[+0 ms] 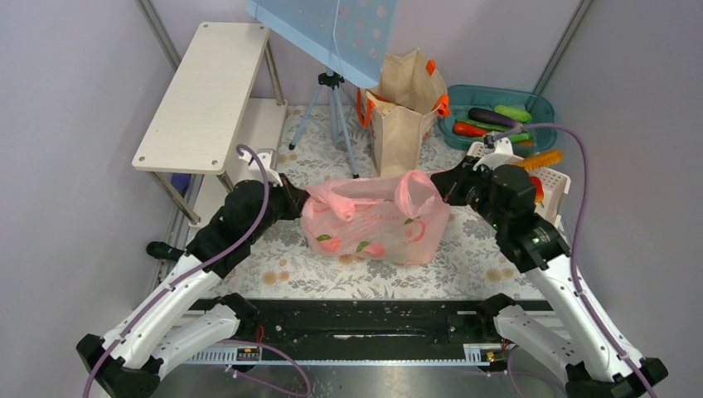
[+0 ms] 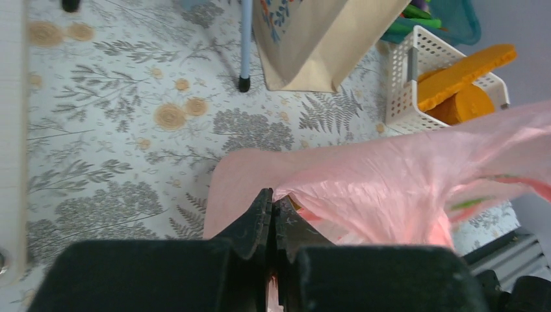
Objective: Untie the knot of the grocery bags and take out the mixed food
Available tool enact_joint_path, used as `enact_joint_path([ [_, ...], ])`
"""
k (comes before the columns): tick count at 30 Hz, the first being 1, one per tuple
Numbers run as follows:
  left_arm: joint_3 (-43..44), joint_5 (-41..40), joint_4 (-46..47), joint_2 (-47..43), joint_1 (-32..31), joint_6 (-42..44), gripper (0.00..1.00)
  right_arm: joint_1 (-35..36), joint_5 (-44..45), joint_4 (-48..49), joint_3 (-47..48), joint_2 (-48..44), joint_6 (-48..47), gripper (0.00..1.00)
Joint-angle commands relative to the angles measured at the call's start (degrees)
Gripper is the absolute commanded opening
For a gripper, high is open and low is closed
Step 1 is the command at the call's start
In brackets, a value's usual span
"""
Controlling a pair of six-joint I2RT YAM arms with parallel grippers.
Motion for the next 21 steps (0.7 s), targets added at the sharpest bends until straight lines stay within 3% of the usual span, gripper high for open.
enact_joint_path([
  [1,4.1,-5.3,-5.3,-2.0,1.0,2.2,0.07,-3.1,-13.4,-11.4,6.9,0.9,-6.2,0.04],
  [3,4.9,-4.3,-6.0,-2.6,1.0,3.5,0.17,-3.5,-17.0,-11.4,7.3,2.1,-6.3,0.02],
  [8,9.5,6.8,-5.8,-3.5,0.9,9.1,0.64,-4.2,-25.9,-7.9,5.9,4.8,-4.0,0.02],
  [11,13.5,15.5,-5.0,-1.3,0.8,12.7,0.81,-4.2,-29.8,-5.4,4.9,5.8,-2.6,0.01],
  [16,19.2,23.1,-6.2,6.5,-0.1,18.0,0.95,-4.3,-32.1,-3.8,4.1,5.5,-1.9,0.00],
  [21,23.1,13.1,-7.5,14.3,-6.0,26.1,0.99,-4.3,-33.4,-3.7,4.0,4.6,-2.2,0.00],
])
